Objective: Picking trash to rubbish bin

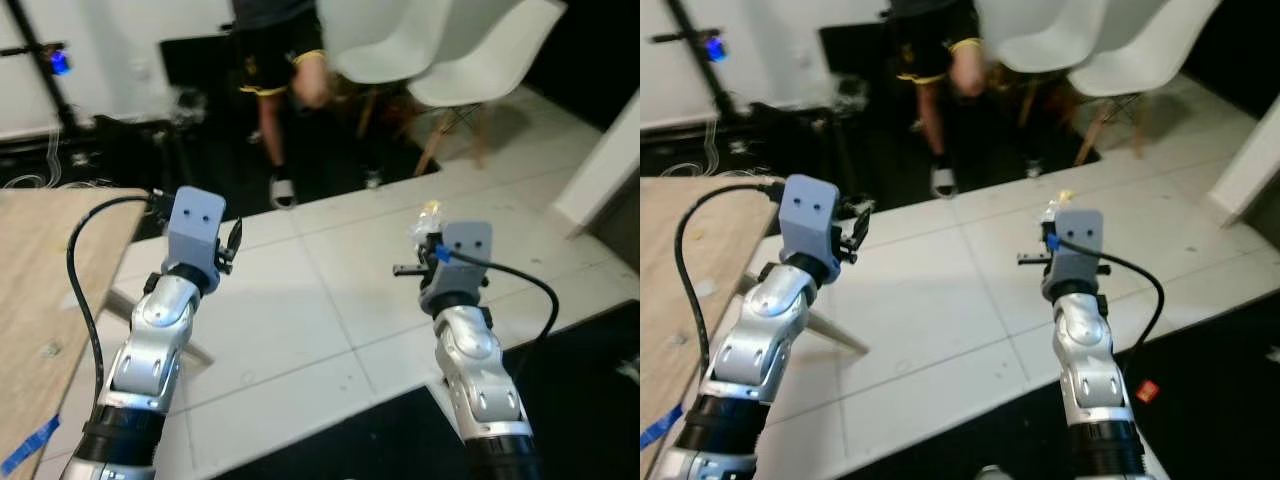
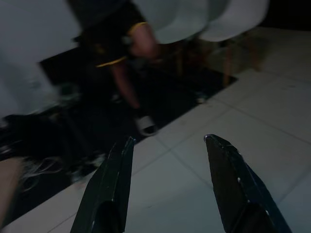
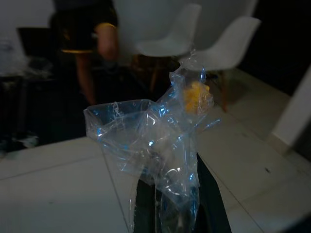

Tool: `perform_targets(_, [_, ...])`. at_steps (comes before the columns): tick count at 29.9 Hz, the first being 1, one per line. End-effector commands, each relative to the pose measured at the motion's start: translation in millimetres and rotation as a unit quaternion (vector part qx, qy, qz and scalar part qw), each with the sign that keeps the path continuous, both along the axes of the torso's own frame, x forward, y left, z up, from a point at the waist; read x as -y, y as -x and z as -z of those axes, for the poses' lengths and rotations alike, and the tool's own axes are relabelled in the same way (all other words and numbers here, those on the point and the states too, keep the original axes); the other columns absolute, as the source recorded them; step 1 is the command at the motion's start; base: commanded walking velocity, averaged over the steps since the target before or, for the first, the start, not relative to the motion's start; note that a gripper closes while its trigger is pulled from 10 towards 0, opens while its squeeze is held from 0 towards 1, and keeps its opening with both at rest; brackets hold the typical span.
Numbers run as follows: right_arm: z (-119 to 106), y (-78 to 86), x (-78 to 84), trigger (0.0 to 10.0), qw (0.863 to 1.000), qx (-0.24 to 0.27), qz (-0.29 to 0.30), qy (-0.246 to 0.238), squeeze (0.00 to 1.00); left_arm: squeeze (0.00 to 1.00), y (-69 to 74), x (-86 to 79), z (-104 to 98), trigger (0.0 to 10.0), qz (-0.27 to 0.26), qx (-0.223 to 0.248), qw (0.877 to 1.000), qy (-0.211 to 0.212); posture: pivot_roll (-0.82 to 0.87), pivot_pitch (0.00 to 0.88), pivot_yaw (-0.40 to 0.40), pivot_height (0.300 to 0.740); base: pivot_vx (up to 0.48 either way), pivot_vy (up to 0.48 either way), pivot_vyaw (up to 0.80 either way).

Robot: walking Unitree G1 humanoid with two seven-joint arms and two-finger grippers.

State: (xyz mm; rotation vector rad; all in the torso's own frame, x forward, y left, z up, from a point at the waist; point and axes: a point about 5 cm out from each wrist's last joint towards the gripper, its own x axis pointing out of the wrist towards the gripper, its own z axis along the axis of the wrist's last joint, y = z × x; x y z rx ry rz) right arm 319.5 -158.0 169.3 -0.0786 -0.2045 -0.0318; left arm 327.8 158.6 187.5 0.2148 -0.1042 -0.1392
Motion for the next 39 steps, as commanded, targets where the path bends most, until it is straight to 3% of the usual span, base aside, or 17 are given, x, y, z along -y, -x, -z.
perform_targets(1, [6,0.9,-0.2,10.0,1.000,-0.011,-0.001,-0.003,0.00,0.00,1.0,-0.8,6,10.0,-0.002,-0.012,1.000,0.000,-0.02,0.149,0.028,0.740,0.000,0.000,-0.80])
perform_targets(11, [8,0.8,-0.2,10.0,1.000,-0.016,0.002,-0.010,0.00,0.00,-0.1,-1.7,7,10.0,-0.004,-0.013,1.000,0.000,-0.02,0.150,0.030,0.740,0.000,0.000,-0.80])
perform_targets(22, [23,3.1,7.8,10.0,0.997,-0.043,0.024,-0.062,0.00,0.00,-0.2,-2.0,8,10.0,-0.003,-0.017,1.000,0.006,-0.02,0.150,0.032,0.740,0.000,0.000,-0.80])
perform_targets(39, [25,2.5,8.1,10.0,0.997,-0.040,0.030,-0.058,0.00,0.00,-0.3,-2.6,7,10.0,-0.006,-0.014,1.000,0.003,-0.02,0.144,0.032,0.740,0.000,0.000,-0.80])
